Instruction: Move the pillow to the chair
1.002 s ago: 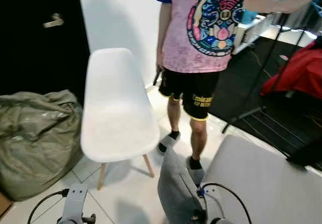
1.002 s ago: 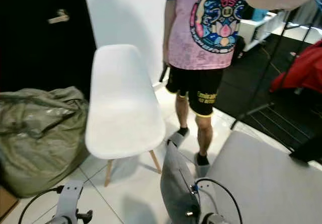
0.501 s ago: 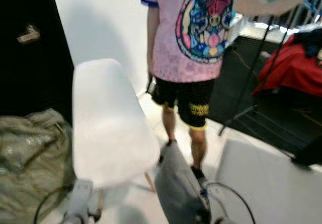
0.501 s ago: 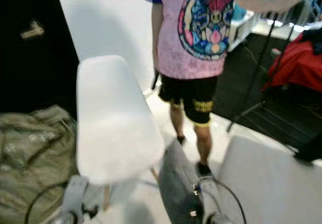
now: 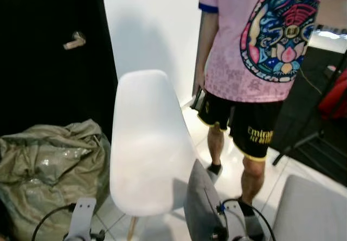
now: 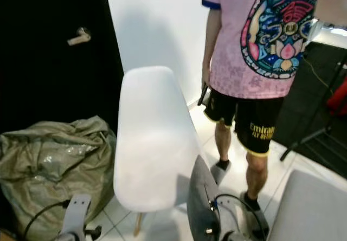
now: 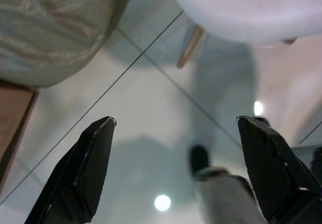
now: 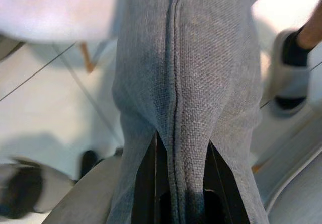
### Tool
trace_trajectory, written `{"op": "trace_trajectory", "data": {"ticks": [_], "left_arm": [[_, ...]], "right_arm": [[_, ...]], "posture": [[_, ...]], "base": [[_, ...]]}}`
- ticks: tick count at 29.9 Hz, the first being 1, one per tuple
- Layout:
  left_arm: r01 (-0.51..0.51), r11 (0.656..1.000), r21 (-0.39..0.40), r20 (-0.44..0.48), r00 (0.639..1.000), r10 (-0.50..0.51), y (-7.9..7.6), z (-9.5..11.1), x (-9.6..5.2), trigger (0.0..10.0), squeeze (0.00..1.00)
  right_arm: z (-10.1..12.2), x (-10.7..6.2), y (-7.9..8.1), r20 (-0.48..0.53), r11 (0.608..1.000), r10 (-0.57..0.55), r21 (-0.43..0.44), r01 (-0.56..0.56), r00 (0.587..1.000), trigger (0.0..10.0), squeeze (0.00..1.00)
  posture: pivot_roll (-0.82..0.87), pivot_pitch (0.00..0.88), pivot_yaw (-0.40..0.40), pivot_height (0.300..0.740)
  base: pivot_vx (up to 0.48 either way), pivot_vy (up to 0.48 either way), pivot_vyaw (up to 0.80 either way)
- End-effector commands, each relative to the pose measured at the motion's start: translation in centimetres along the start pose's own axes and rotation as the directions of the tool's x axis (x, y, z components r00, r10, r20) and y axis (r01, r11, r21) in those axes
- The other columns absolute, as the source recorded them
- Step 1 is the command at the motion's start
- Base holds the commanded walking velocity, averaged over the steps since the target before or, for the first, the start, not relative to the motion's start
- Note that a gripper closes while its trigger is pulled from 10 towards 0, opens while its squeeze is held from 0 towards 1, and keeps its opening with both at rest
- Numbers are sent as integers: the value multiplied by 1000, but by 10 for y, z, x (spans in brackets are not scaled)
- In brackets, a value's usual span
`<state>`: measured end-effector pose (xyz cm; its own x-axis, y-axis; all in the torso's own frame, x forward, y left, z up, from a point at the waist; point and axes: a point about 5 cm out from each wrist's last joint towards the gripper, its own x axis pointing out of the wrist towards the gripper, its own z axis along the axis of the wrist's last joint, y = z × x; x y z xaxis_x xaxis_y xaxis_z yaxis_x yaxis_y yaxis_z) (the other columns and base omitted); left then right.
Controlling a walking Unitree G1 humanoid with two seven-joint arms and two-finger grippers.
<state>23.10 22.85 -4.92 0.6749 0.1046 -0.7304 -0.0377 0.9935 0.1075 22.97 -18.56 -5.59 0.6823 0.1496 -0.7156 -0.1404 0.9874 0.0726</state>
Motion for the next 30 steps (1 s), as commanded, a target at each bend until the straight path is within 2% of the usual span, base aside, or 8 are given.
{"op": "trace_trajectory", "data": {"ticks": [1, 17, 18, 20, 21, 26, 27, 30], "left_arm": [[-7, 1000, -1, -15, 1000, 7, 3, -5, -1, 10000, 0], [-17, 1000, -14, -6, 1000, 17, 4, -5, -1, 10000, 0], [-14, 1000, -12, -7, 1000, 14, 4, -4, -1, 10000, 0], [-14, 1000, -12, -7, 1000, 14, 4, -4, -1, 10000, 0], [-13, 1000, -13, -8, 1000, 13, 4, -4, -1, 10000, 0], [-24, 999, -23, -7, 1000, 24, 5, -4, -1, 10000, 0], [-35, 999, -31, -3, 999, 35, 6, -3, -1, 10000, 0], [-38, 999, -33, -2, 999, 38, 7, -3, -1, 10000, 0]], "right_arm": [[16, 4, 6, 76, 1000, 13, 6, -14, 997, 10000, 0], [19, 3, 4, 116, 1000, -14, 24, 11, 993, 10000, 0], [50, 2, -11, 200, 1000, -28, 19, 25, 979, 10000, 0], [50, 2, -11, 200, 1000, -28, 19, 25, 979, 10000, 0], [86, -1, -23, 290, 999, -32, 9, 31, 956, 10000, 0], [150, -9, -29, 447, 998, 10, -53, 15, 894, 10000, 0], [212, -18, 1, 574, 976, 159, -214, -41, 803, 10000, 0], [236, -24, 20, 607, 951, 243, -301, -64, 756, 10000, 0]], "posture": [[-98, 31, -51, 740], [-95, 31, -52, 740], [-100, 36, -48, 740], [-100, 36, -48, 740], [-102, 37, -48, 740], [-98, 40, -53, 740], [-94, 40, -55, 740], [-94, 41, -54, 740]], "base": [[352, 0, 0], [87, -133, 0], [0, -465, 0], [0, -465, 0], [0, -465, 0], [0, -368, 158], [0, 0, 781], [0, 0, 781]]}}
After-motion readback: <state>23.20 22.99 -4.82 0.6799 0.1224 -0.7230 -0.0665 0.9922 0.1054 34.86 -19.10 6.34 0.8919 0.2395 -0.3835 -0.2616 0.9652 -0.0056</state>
